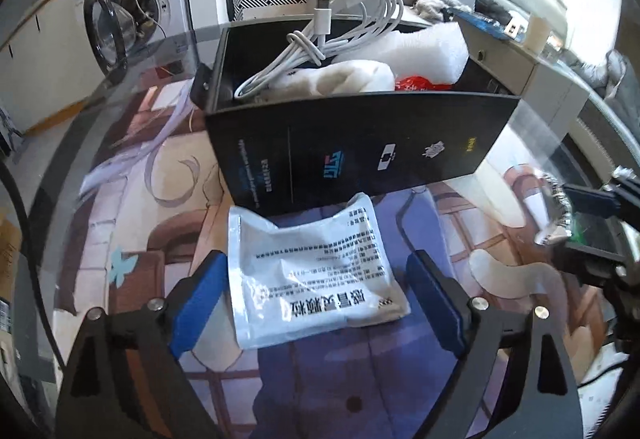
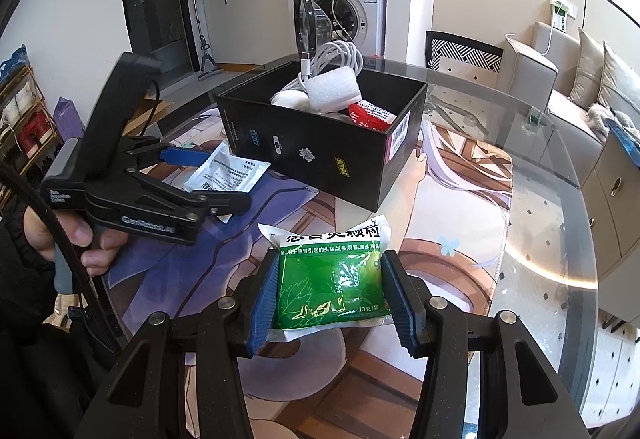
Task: Organize soft objects
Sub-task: 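Carry the white and green packets over the black box with both grippers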
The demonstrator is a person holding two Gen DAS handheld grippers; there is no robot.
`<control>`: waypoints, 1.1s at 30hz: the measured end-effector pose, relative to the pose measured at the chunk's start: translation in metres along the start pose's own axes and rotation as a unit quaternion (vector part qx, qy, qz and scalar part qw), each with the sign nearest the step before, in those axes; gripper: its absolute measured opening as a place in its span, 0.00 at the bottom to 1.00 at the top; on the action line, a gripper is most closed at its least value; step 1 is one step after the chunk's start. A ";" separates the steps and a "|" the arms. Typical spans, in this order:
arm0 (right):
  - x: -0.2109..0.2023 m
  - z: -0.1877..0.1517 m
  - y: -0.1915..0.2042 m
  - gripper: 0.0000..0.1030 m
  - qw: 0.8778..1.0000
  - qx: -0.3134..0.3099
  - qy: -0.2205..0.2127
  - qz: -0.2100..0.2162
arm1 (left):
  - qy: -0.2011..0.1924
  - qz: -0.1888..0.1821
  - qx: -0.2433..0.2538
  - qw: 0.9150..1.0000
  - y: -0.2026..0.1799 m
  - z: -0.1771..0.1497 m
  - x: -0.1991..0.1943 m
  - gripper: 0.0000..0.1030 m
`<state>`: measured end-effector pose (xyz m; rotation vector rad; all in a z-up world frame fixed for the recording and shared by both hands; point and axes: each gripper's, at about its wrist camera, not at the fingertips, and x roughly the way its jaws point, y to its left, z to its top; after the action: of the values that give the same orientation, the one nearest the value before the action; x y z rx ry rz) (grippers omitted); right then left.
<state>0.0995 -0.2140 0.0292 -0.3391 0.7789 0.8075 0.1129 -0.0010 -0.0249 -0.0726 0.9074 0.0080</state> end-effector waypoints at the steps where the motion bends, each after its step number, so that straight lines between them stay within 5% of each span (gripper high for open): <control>1: 0.000 0.000 0.000 0.49 1.000 0.000 0.000 0.000 | 0.000 0.004 0.002 1.000 -0.002 0.000 0.001 0.86; 4: 0.000 0.000 0.000 0.49 1.000 0.000 0.000 0.000 | -0.015 -0.002 0.018 1.000 -0.006 -0.001 -0.002 0.63; 7: 0.000 0.000 0.000 0.49 1.000 -0.001 -0.001 0.000 | -0.021 -0.013 0.036 0.999 -0.011 -0.003 -0.005 0.54; 17: -0.004 0.003 0.003 0.49 1.000 -0.003 -0.012 0.000 | -0.040 -0.046 0.037 0.997 -0.008 -0.008 -0.026 0.51; 33: -0.022 0.033 0.010 0.49 0.996 0.011 -0.086 -0.005 | -0.114 -0.056 0.010 0.992 0.022 0.021 -0.075 0.51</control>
<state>0.0985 -0.2009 0.0679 -0.2489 0.6234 0.8072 0.0819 0.0242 0.0457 -0.1026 0.6735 -0.0953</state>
